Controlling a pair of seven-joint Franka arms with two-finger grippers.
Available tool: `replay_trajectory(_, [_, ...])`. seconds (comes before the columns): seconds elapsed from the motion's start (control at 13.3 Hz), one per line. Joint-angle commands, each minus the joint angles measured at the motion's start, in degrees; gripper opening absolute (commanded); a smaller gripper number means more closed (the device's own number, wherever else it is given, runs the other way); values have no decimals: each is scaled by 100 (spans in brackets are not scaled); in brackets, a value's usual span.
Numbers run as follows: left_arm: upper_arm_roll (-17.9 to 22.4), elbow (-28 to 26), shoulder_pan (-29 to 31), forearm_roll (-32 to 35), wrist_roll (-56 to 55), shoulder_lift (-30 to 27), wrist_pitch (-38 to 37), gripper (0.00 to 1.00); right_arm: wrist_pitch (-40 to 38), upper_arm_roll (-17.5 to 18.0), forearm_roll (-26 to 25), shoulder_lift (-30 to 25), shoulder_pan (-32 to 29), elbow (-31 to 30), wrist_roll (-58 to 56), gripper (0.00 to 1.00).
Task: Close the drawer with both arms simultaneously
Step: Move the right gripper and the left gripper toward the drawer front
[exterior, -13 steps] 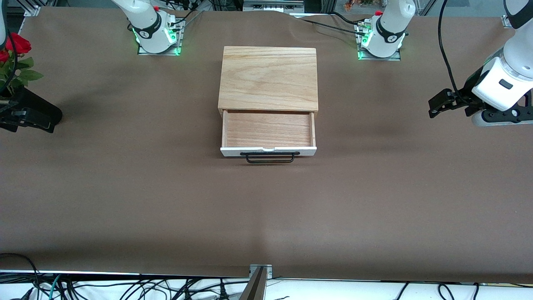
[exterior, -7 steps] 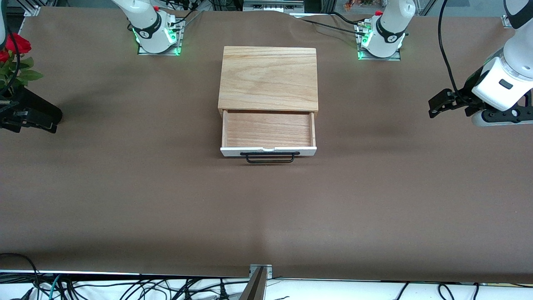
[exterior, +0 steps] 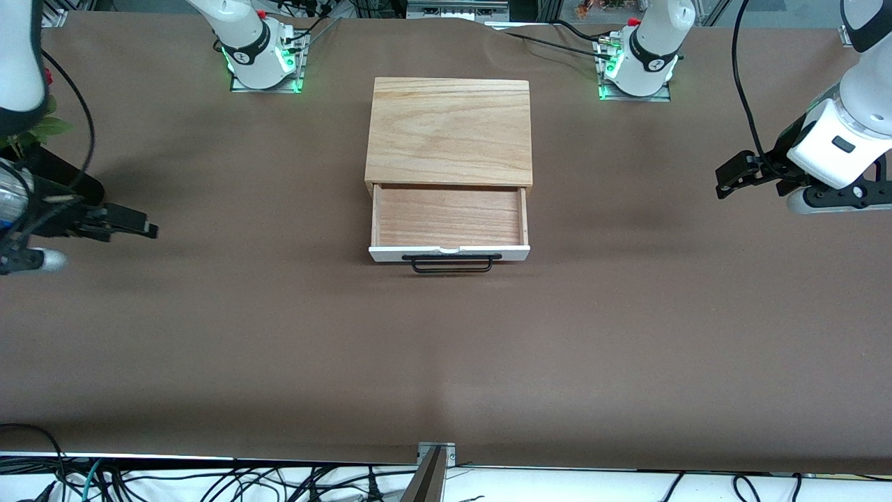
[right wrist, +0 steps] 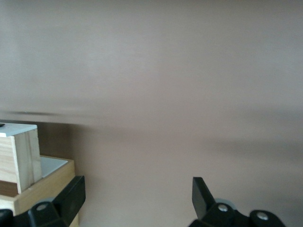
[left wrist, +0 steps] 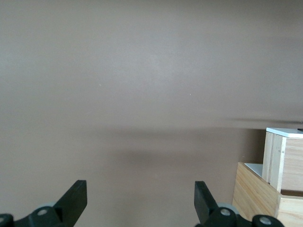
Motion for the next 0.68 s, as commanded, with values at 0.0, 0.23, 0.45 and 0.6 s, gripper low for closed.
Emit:
replay_trajectory(0.0, [-60,136,-31,110,45,116,-36,100,352,-11,112,267,386,-4,-30,100])
replay_trajectory(0.23, [-227,136,-83,153,27,133,-36,100,721,-11,225,671,834,-4,-4,100])
replay_trajectory(0.45, [-236,162,-92,110,36,239,-36,100,1020,-11,699,944,1152,5,-4,100])
replay_trajectory(0.6, [-280,197,-101,92,45,300,-27,100,1257,-11,885,1067,1345,5,5,100])
